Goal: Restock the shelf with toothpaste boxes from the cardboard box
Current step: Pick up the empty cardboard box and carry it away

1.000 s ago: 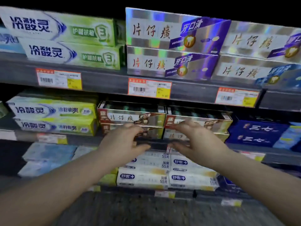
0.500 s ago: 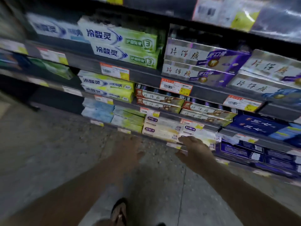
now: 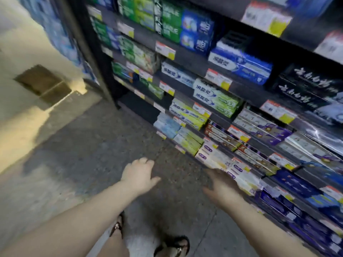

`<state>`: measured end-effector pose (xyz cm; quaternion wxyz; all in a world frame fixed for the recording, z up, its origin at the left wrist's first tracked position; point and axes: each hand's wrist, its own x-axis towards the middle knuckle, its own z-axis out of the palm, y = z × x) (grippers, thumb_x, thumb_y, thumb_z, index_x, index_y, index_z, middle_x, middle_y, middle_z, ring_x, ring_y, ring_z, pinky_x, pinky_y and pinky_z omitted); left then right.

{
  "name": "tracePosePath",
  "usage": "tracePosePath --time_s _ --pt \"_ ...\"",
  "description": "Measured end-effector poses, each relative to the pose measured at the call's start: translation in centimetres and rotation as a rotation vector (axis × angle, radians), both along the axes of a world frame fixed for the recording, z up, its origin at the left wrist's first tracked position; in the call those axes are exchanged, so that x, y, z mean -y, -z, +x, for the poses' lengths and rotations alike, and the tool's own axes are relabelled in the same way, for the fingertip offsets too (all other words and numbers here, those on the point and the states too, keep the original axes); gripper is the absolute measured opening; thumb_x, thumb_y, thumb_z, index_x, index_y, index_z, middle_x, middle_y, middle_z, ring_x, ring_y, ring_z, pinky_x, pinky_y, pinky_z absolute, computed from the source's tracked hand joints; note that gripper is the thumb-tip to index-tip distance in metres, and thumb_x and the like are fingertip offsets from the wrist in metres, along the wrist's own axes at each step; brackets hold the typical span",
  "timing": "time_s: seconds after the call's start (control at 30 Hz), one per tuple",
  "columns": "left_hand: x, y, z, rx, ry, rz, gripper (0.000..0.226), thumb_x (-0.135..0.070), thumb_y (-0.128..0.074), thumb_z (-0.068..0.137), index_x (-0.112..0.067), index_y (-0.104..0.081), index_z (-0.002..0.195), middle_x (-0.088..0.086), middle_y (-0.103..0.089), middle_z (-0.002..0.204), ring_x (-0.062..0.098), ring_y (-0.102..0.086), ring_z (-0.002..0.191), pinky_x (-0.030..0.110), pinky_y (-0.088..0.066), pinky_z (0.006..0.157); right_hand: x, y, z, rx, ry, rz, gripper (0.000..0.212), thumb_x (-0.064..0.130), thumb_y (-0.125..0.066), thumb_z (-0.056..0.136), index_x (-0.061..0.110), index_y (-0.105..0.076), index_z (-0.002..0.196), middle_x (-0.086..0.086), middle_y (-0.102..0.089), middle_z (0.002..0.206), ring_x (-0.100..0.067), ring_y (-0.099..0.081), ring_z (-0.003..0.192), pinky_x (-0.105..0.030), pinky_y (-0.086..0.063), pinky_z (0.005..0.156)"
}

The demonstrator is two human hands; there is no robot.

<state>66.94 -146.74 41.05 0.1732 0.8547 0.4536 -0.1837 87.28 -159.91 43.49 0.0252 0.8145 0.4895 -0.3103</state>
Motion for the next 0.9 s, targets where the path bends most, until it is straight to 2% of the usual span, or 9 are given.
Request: tracePosePath --time_s 0.17,0.33,0.6,0.77,0.9 --pt "-3.1 -3.5 -8.0 0.037 -0.121 0.009 0.061 -0.056 -0.047 0.083 -0.019 -0.041 0.131 0.007 -0.048 0.131 0.028 -0.046 0.12 0.038 -0.041 0.097 -4.5 -3.5 -7.2 0.047 -0.112 0.079 0.059 0.052 -0.05 0.084 0.028 -0.034 0.137 0.001 -0.044 0.139 -0.022 -0.044 0.125 -0.037 -0.039 0.1" --pt "-7.6 -4.8 -19.1 0.046 -0.228 0.016 0.059 -0.057 -0.047 0.082 -0.02 -0.044 0.128 0.006 -0.049 0.128 0.028 -0.048 0.118 0.039 -0.041 0.095 -11.7 -5.0 -16.5 0.072 -0.228 0.12 0.061 0.053 -0.05 0.084 0.027 -0.034 0.137 0.001 -0.044 0.14 -0.02 -0.04 0.129 -0.035 -0.035 0.107" --pt "-16.1 -6.6 -38.2 0.022 -0.428 0.036 0.064 -0.059 -0.049 0.08 -0.021 -0.041 0.131 0.006 -0.048 0.133 0.027 -0.046 0.122 0.041 -0.042 0.1 -23.5 -6.6 -31.6 0.038 -0.275 0.15 0.062 0.051 -0.052 0.084 0.026 -0.034 0.138 0.001 -0.042 0.142 -0.019 -0.038 0.131 -0.034 -0.034 0.104" --pt "-20.4 -6.3 -45.1 0.059 -0.552 0.008 0.065 -0.06 -0.05 0.08 -0.021 -0.041 0.132 0.004 -0.046 0.134 0.024 -0.046 0.122 0.036 -0.044 0.098 -30.3 -7.2 -37.3 0.012 -0.35 0.143 0.063 0.052 -0.052 0.083 0.026 -0.035 0.137 0.002 -0.041 0.143 -0.02 -0.039 0.13 -0.035 -0.037 0.104" --pt "-25.1 -5.4 -49.1 0.093 -0.643 -0.014 0.064 -0.058 -0.052 0.079 -0.02 -0.042 0.131 0.006 -0.049 0.133 0.025 -0.048 0.121 0.039 -0.042 0.1 -37.1 -6.9 -40.7 -0.004 -0.395 0.14 0.063 0.053 -0.051 0.084 0.026 -0.034 0.138 0.001 -0.039 0.144 -0.021 -0.036 0.132 -0.038 -0.035 0.106"
